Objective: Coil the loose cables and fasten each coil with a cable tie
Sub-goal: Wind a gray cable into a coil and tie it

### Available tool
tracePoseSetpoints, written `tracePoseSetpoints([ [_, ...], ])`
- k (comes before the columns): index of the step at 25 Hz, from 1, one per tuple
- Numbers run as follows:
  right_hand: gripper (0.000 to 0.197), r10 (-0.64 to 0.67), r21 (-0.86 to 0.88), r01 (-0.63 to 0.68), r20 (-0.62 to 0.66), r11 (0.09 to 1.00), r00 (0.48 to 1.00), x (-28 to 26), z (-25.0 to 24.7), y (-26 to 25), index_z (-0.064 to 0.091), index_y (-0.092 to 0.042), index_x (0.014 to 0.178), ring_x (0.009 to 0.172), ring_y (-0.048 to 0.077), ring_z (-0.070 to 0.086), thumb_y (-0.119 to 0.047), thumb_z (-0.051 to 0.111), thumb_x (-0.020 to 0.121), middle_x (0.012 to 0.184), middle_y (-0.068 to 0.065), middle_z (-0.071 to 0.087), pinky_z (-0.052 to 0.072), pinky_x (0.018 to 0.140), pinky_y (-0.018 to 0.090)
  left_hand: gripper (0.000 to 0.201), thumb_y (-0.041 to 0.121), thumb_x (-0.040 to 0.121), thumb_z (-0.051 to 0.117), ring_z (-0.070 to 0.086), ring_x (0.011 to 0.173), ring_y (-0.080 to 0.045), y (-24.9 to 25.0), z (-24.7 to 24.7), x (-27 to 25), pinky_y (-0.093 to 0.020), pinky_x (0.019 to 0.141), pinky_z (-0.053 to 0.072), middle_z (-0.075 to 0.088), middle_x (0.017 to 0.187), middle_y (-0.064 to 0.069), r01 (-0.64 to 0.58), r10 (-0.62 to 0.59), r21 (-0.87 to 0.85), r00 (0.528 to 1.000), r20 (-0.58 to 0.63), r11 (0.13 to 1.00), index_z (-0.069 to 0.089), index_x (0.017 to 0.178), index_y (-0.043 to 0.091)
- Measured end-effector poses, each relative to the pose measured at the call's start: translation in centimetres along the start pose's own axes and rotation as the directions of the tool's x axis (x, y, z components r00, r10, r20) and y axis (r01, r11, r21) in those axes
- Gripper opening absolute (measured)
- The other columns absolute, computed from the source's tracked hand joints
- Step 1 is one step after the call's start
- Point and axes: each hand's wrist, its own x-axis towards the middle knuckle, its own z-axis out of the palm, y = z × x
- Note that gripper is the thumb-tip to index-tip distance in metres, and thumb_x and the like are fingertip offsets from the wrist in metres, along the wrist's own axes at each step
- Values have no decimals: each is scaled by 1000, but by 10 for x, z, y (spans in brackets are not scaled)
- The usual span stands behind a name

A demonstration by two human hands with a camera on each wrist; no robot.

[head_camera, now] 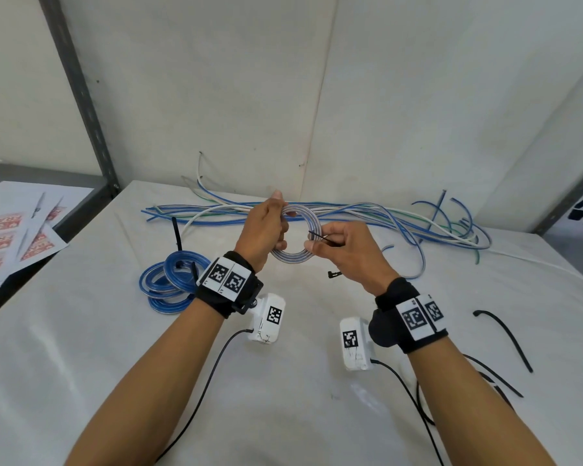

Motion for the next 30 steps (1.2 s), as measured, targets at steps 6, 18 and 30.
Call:
tracePoseSetpoints([
  [6, 24, -27, -30, 27, 18, 999, 999, -1, -9, -8, 73, -9, 103, 84, 21, 73, -23, 81, 86, 91, 8, 78, 57, 84, 36, 51, 47, 107, 39, 23, 39, -6, 6, -1, -5, -18, 40, 26, 30, 46, 13, -47, 41, 110, 998, 56, 993, 46, 69, 13],
  [18, 41, -215, -101, 224, 90, 969, 972, 4, -26, -22, 68, -22, 127, 56, 9, 40, -15, 79, 88, 72, -3, 65, 40, 53, 19, 54, 48, 107, 36, 32, 47, -15, 8, -2, -11, -26, 45, 32, 39, 47, 11, -238, 169, 347, 961, 218, 907, 49, 70, 11],
  [30, 40, -204, 131, 211, -68, 969, 977, -10, -27, -11, 65, -25, 124, 68, 33, 45, -13, 79, 87, 74, 9, 66, 39, 72, 37, 47, 41, 111, 29, 23, 40, -8, 23, -36, 15, -20, 41, 32, 24, 46, 11, -179, 74, -353, 954, -290, 918, 39, 70, 18],
])
